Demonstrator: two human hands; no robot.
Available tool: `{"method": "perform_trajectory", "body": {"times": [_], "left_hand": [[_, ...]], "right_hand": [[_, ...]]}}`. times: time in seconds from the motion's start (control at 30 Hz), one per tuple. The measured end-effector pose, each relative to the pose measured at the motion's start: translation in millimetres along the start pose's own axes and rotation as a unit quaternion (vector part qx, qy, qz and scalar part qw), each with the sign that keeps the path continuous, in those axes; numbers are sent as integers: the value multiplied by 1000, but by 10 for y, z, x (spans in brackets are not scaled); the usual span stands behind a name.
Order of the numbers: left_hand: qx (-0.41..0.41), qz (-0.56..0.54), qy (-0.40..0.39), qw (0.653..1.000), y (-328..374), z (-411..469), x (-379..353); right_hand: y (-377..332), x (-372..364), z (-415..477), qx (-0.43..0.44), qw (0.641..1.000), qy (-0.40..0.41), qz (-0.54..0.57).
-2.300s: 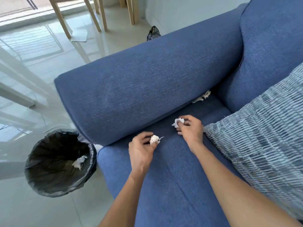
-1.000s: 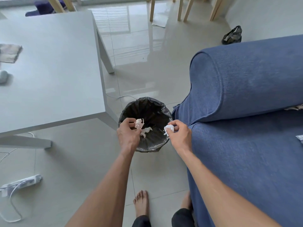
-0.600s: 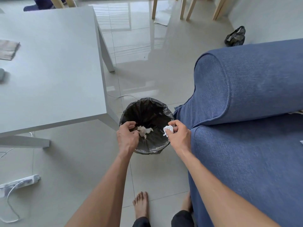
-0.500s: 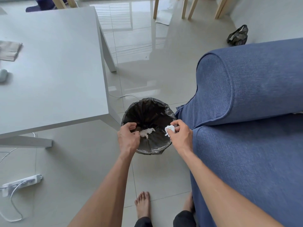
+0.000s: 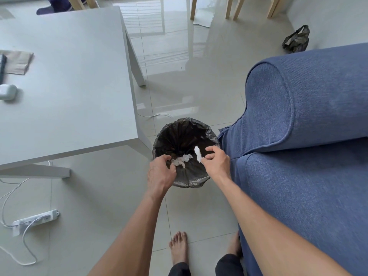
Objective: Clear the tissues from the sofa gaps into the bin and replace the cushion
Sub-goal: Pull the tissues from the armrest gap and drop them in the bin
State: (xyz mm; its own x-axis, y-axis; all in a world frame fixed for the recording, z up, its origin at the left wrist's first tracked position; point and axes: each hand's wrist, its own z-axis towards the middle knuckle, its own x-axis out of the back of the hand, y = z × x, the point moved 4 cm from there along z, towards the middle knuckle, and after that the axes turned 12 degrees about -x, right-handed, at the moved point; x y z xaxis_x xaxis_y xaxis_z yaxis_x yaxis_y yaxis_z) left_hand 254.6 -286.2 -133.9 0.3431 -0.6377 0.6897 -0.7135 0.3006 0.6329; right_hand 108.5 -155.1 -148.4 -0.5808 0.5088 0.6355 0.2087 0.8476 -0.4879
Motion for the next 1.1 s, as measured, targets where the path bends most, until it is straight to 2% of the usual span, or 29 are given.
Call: {"method": "perform_trajectory", "body": {"times": [0.23, 0.4, 0.67, 0.87, 1.1], "left_hand": [[-67, 18, 16, 997, 120, -55, 12], [-124, 48, 8, 991, 374, -154, -84], [-210, 121, -19, 970, 1335, -544, -632], [-298, 149, -76, 940, 2042, -916, -1151], [-336, 177, -154, 912, 2678, -999, -1865]], "right_hand": [[155, 65, 19, -14, 1000, 7, 11], [272, 389, -23, -10, 999, 25, 38], [749, 1373, -233, 67, 992, 98, -33], [1300, 2311, -139, 57, 984, 152, -75], [1799, 3068, 404, 21, 974, 170, -149]]}}
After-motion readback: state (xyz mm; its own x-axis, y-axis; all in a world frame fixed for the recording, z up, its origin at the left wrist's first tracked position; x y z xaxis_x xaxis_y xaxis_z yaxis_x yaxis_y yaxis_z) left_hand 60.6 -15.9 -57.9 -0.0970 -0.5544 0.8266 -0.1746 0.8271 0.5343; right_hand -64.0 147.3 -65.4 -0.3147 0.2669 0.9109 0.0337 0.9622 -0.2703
